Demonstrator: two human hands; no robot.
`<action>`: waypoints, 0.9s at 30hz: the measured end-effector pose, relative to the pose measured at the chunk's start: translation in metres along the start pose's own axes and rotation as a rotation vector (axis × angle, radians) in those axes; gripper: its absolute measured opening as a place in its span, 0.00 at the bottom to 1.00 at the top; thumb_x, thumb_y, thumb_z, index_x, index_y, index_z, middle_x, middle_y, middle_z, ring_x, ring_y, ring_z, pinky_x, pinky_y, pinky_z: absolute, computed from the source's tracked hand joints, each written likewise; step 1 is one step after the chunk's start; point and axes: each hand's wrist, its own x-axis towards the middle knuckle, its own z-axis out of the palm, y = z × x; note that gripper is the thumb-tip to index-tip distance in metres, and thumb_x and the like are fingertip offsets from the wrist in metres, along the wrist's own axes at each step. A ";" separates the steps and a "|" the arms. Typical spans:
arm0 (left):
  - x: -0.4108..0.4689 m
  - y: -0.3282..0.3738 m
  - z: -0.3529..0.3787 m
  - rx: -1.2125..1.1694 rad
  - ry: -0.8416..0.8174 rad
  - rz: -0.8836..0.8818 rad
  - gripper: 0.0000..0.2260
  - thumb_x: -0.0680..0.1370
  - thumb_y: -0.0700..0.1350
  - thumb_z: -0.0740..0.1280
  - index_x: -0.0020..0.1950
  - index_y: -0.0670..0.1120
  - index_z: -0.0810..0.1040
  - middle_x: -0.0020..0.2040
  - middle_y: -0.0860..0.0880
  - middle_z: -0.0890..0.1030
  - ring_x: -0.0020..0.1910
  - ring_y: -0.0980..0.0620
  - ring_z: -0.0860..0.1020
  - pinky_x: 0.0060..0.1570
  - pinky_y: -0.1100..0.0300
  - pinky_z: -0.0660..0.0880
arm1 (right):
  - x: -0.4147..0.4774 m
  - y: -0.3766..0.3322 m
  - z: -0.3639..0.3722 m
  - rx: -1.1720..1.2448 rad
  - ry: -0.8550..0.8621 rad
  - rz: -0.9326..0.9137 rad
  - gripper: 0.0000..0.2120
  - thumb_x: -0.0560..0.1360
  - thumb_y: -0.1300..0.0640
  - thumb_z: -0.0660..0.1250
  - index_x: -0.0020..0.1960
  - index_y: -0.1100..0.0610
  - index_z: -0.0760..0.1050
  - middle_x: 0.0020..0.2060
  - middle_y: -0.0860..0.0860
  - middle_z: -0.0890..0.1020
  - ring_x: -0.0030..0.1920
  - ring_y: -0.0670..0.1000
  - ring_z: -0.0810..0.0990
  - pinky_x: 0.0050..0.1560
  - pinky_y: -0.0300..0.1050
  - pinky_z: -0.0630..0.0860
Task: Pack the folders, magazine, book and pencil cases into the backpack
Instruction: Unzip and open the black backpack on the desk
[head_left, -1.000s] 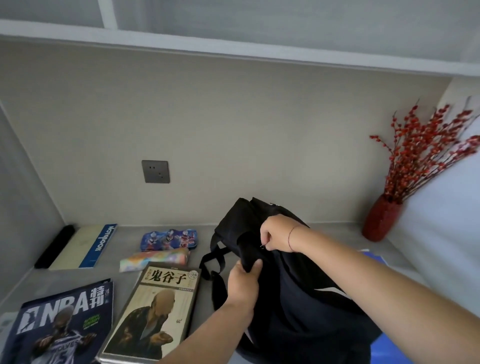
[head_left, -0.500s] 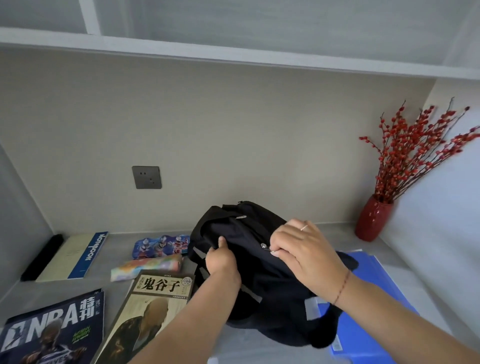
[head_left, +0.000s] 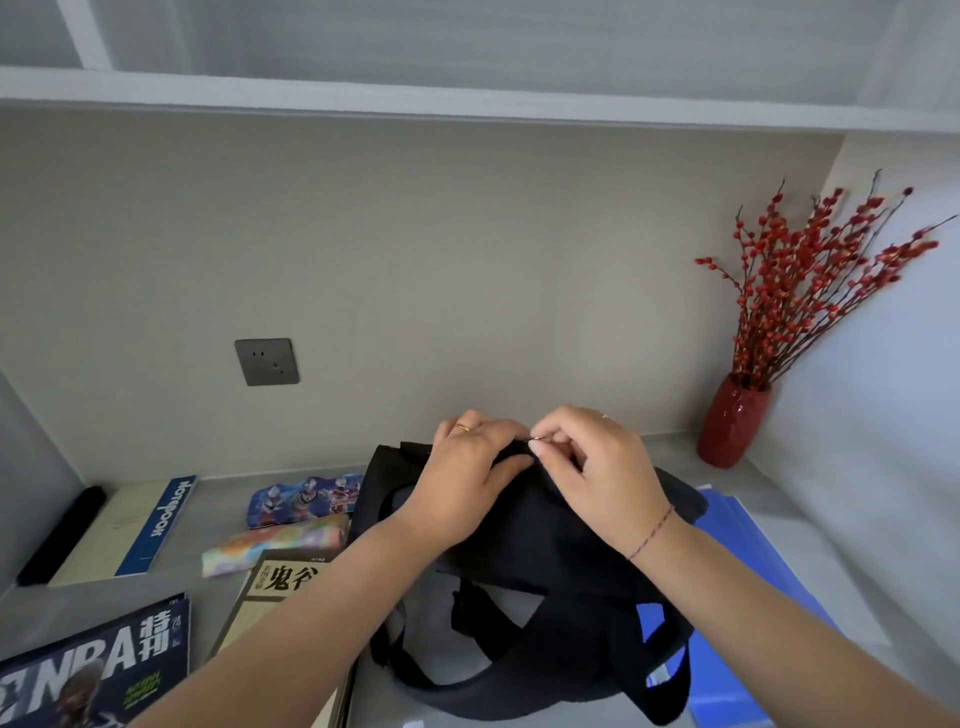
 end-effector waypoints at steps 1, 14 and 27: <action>0.000 0.002 0.001 0.013 0.018 0.013 0.07 0.79 0.46 0.63 0.55 0.50 0.78 0.47 0.56 0.80 0.46 0.56 0.66 0.55 0.63 0.59 | 0.001 -0.003 0.002 0.009 -0.026 0.029 0.03 0.71 0.60 0.70 0.41 0.58 0.77 0.29 0.43 0.72 0.29 0.38 0.67 0.35 0.32 0.64; -0.010 -0.020 -0.022 -0.033 0.111 -0.126 0.04 0.72 0.45 0.73 0.41 0.53 0.79 0.39 0.62 0.73 0.50 0.69 0.68 0.52 0.64 0.64 | -0.008 0.005 0.003 0.024 0.137 0.186 0.05 0.72 0.64 0.68 0.40 0.55 0.75 0.25 0.37 0.67 0.33 0.35 0.72 0.36 0.23 0.64; 0.034 0.017 -0.022 -0.118 -0.245 -0.234 0.12 0.77 0.57 0.63 0.54 0.54 0.79 0.50 0.56 0.82 0.51 0.56 0.79 0.54 0.54 0.75 | -0.001 0.015 0.004 0.158 0.236 0.233 0.06 0.73 0.64 0.67 0.42 0.54 0.76 0.30 0.39 0.75 0.34 0.40 0.75 0.37 0.26 0.67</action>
